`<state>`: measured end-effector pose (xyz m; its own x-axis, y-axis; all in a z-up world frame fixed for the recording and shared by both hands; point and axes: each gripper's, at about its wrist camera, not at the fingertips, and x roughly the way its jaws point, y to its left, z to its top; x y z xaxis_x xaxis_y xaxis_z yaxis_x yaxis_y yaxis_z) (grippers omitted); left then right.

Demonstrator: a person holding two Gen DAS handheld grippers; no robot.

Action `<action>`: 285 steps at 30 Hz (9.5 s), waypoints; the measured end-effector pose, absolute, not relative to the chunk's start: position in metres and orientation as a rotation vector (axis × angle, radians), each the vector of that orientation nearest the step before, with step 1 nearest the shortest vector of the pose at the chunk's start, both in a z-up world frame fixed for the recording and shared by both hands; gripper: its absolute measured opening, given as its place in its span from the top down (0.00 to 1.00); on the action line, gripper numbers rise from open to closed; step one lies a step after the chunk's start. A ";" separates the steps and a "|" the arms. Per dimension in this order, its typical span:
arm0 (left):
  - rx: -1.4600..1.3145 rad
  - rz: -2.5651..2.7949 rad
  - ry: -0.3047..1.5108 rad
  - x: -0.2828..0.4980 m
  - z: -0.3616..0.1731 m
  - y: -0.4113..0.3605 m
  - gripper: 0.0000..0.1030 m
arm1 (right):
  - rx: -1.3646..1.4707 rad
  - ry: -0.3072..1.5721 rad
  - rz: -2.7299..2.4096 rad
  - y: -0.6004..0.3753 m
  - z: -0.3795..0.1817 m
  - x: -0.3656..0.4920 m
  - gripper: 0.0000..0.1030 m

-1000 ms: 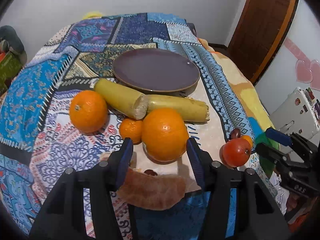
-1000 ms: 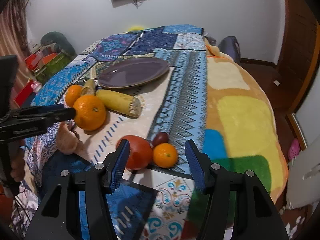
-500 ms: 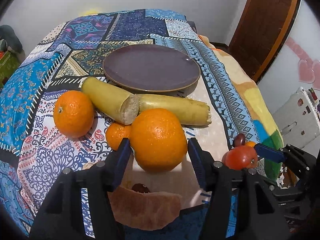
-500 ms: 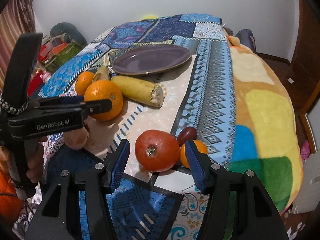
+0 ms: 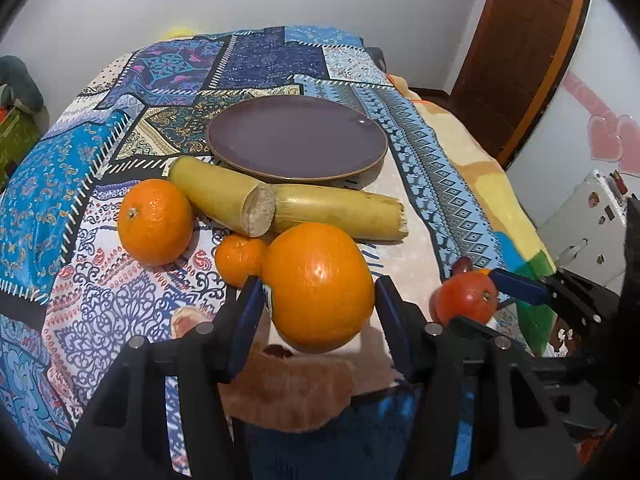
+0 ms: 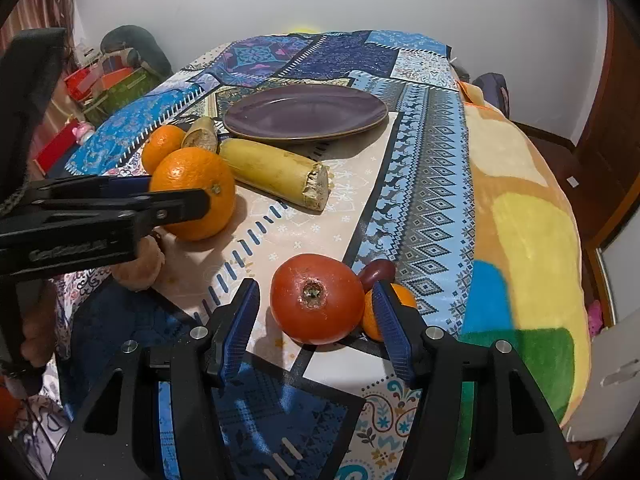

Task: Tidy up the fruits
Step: 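Grasp the red tomato with the right gripper while the left gripper grasps a large orange, then place the tomato on the purple plate with the right gripper while the left places the orange there, then grasp a yellow cylinder with the right gripper while the left gripper grasps the other large orange, then lay the yellow cylinder on the plate with the right gripper while the left sets the orange there, then grasp a small tangerine with the left gripper while the right gripper grasps the second yellow cylinder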

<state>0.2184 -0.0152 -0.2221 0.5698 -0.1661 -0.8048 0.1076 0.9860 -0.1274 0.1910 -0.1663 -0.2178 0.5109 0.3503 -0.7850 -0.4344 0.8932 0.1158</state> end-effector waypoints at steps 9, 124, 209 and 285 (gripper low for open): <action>-0.069 -0.181 0.911 0.202 -0.203 -0.015 0.46 | -0.087 0.921 0.451 -0.168 -0.217 0.193 0.59; 0.021 0.035 0.798 0.243 -0.129 0.073 0.32 | -0.238 0.730 0.420 -0.115 -0.134 0.263 0.39; -0.055 -0.015 0.898 0.233 -0.194 0.069 0.38 | -0.157 0.970 0.600 -0.114 -0.206 0.253 0.65; -0.038 -0.010 0.930 0.322 -0.187 0.052 0.28 | -0.152 0.855 0.491 -0.122 -0.179 0.311 0.64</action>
<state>0.3215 0.0520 -0.1867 0.5980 -0.0250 -0.8011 -0.0078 0.9993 -0.0371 0.3111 -0.1221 -0.1792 0.5528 0.3536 -0.7546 -0.4731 0.8786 0.0651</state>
